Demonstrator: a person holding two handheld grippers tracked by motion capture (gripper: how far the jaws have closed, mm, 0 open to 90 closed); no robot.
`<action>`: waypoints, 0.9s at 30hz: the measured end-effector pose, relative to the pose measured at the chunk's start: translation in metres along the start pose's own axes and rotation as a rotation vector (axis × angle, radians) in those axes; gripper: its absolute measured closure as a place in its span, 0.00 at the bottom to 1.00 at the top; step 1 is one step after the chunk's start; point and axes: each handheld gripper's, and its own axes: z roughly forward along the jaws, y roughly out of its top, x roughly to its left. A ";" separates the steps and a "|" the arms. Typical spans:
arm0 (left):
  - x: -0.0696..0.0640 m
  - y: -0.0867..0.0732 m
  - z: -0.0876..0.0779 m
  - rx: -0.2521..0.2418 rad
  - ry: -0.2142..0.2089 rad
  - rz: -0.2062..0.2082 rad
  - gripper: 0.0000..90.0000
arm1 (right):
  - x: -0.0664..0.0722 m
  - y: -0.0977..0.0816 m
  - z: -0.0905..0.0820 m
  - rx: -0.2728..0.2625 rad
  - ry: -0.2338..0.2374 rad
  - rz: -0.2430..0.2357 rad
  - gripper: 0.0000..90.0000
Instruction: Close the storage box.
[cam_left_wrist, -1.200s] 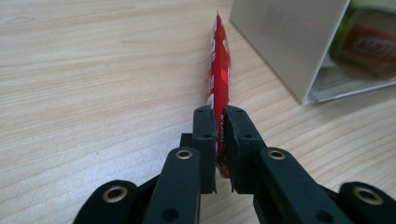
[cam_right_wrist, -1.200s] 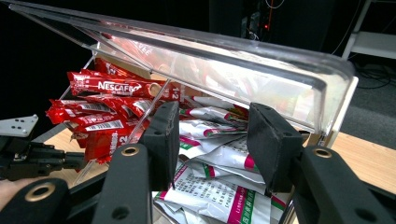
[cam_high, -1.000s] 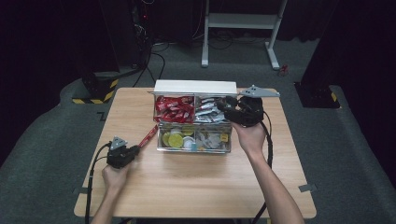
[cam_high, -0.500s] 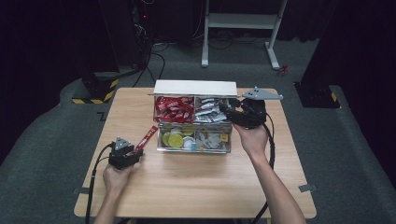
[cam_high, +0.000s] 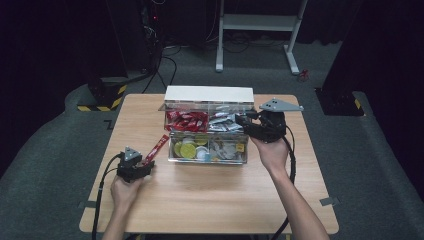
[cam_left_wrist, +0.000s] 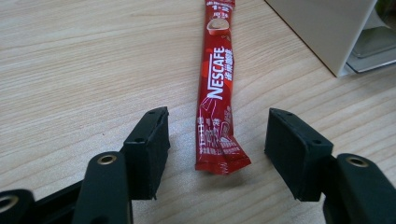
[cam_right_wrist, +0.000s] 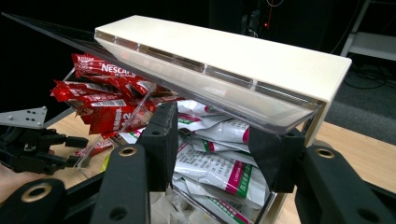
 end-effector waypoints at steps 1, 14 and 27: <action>0.000 0.000 0.000 0.000 -0.001 0.000 0.44 | 0.000 0.000 -0.001 0.001 -0.001 0.000 0.59; 0.000 0.000 0.000 0.000 -0.007 -0.001 0.43 | -0.005 -0.012 -0.010 0.004 -0.001 0.018 0.57; 0.000 0.000 0.000 0.001 -0.008 -0.006 0.42 | -0.004 -0.019 -0.014 0.012 -0.019 -0.007 0.56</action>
